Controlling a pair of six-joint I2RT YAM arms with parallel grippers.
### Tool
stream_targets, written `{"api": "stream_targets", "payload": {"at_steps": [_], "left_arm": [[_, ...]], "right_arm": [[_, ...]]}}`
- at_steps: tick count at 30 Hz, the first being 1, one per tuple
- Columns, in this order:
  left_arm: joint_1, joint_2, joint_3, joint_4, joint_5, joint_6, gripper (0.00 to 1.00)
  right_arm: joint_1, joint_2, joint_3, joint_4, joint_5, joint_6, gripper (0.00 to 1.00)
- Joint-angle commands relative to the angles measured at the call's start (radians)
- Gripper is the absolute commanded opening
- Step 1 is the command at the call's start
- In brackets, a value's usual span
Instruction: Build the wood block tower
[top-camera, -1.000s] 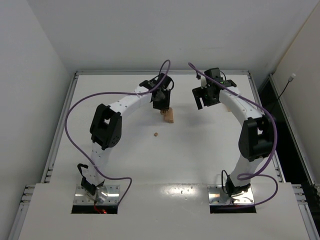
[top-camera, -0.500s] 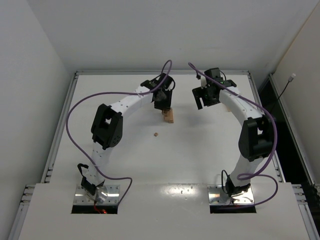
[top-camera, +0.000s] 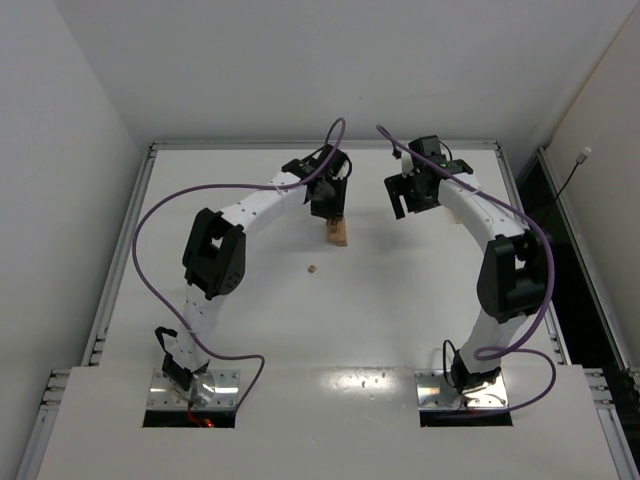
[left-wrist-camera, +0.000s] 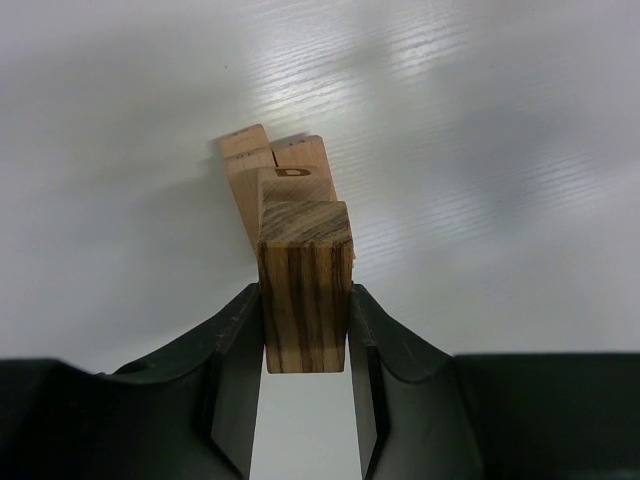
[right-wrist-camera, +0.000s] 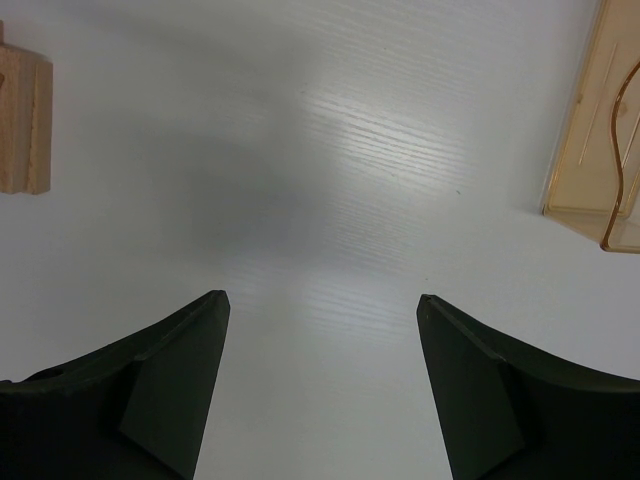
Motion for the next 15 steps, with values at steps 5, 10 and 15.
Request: {"api": "stream_targets", "payload": {"at_steps": [5, 10, 15], "left_arm": [[-0.01, 0.012, 0.049, 0.02, 0.012, 0.002, 0.0], [-0.01, 0.021, 0.049, 0.029, 0.022, 0.002, 0.0], [-0.01, 0.021, 0.049, 0.029, 0.022, 0.002, 0.0]], "right_arm": [[-0.011, -0.034, -0.002, 0.021, 0.0, 0.003, 0.73], [-0.011, -0.034, -0.002, 0.021, 0.0, 0.003, 0.73], [-0.011, -0.025, -0.002, 0.021, 0.0, 0.003, 0.73]]}}
